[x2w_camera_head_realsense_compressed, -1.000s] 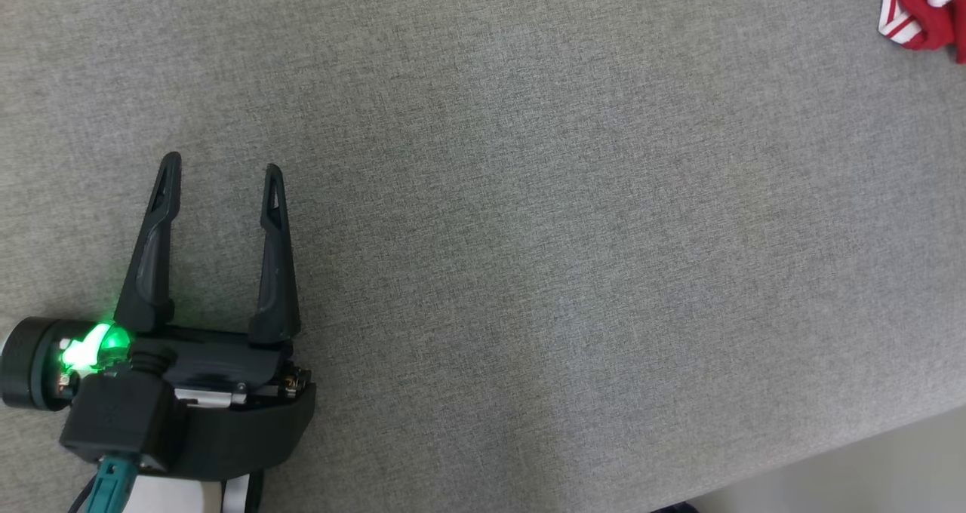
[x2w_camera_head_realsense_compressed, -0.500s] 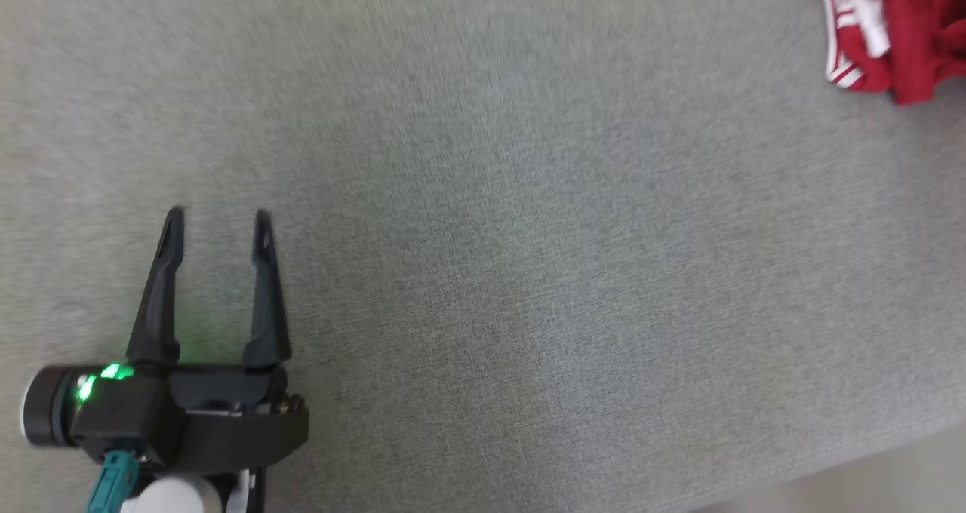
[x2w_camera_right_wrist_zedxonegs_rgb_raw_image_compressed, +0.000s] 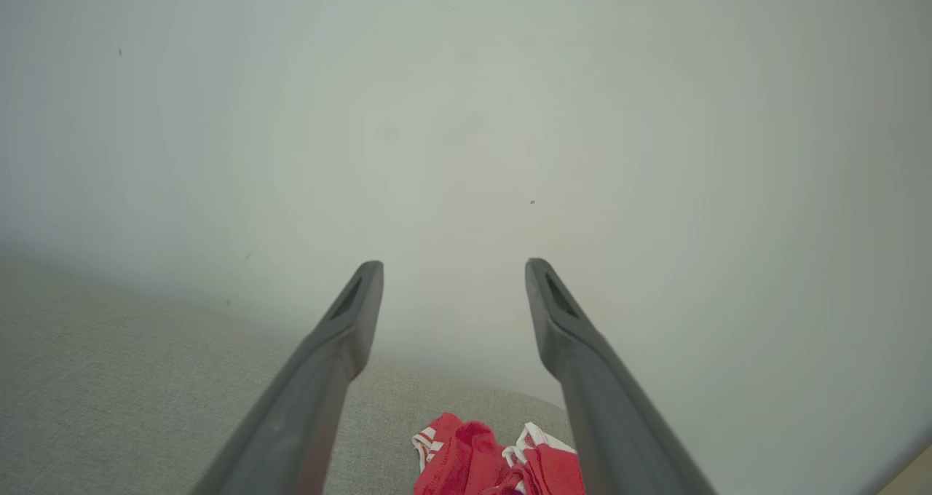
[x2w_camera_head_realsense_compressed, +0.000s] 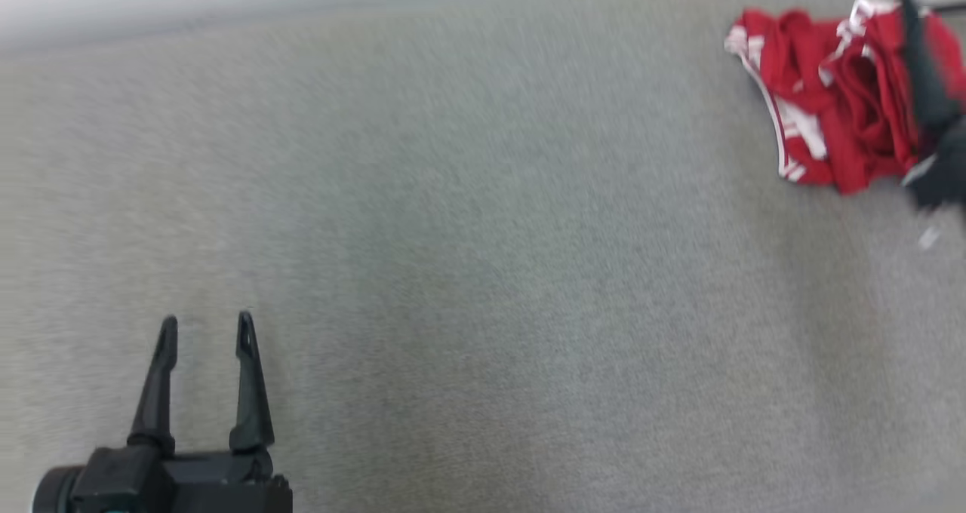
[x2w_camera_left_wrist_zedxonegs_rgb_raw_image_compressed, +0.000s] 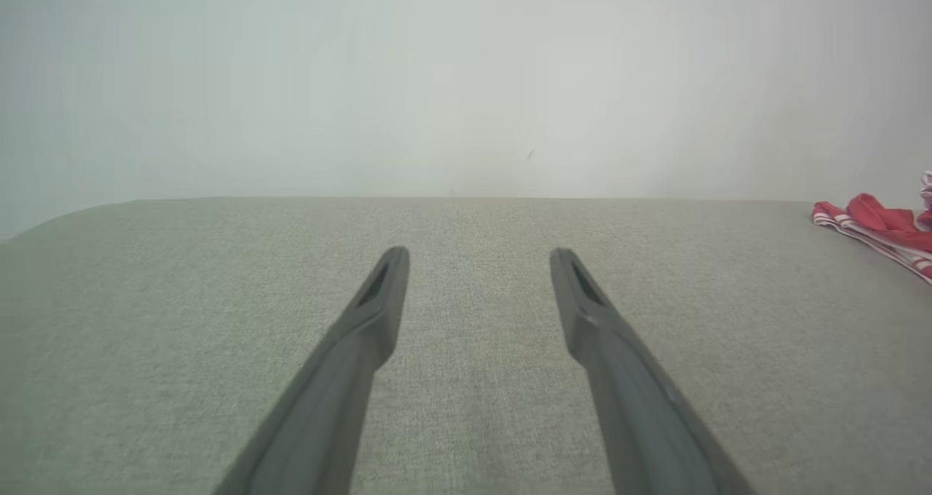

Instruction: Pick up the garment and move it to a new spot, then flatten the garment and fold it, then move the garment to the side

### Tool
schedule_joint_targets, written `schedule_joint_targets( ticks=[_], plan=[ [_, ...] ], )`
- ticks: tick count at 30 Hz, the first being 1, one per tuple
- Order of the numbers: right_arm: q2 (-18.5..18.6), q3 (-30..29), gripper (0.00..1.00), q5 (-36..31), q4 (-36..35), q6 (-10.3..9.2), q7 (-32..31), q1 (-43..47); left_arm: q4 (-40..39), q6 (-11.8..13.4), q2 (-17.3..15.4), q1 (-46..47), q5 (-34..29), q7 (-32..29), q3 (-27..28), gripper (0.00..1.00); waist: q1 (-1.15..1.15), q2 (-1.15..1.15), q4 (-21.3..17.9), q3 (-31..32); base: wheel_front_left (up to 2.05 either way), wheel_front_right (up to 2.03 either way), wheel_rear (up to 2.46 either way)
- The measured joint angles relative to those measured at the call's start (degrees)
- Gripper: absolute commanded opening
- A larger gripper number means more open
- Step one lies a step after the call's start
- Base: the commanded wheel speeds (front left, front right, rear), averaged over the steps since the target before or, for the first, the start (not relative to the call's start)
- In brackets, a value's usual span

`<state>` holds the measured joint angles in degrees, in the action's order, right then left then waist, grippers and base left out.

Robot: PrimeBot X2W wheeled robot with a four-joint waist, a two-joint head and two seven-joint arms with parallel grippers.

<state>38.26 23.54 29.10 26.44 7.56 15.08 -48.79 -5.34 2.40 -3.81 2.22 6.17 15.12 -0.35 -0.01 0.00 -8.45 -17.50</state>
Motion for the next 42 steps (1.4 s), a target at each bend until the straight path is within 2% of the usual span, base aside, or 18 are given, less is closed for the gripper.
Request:
schedule_joint_targets(
  ticks=[10, 14, 21, 30, 42],
  plan=[
    [-10.22, -12.54, 1.00, -4.68, -8.68, 0.00, 0.00, 20.86, 2.96, -1.40, 0.43, -2.21, 0.66, 0.00, 0.79, 1.00, 0.00, -0.01, 5.40, 6.79, 0.00, 0.00, 0.00],
    [-13.85, -15.14, 1.00, -5.44, -10.91, 0.00, 0.00, 28.24, 3.99, -1.81, 0.59, -2.93, 0.75, 0.00, 1.04, 1.00, 0.00, -0.01, 7.09, 9.06, 0.00, 0.00, 0.00],
    [-18.69, -16.42, 1.00, -6.05, -14.75, -0.01, 0.00, 36.73, 5.58, -1.98, 0.76, -4.04, 0.76, 0.00, 1.43, 1.00, -0.01, -0.01, 8.61, 12.04, 0.00, 0.00, 0.00],
    [-24.35, -18.46, 1.00, -7.34, -18.36, -0.01, 0.01, 45.54, 7.60, -2.35, 0.83, -4.57, 1.18, 0.00, 1.46, 1.00, 0.00, -0.01, 8.56, 14.13, 0.00, 0.00, 0.00],
    [-28.66, -17.95, 1.00, -8.54, -17.93, -0.01, 0.00, 48.42, 9.42, -2.46, 0.89, -4.93, 2.09, 0.00, 1.70, 1.00, 0.01, -0.01, 8.07, 16.17, 0.00, 0.00, 0.00]
  ],
)
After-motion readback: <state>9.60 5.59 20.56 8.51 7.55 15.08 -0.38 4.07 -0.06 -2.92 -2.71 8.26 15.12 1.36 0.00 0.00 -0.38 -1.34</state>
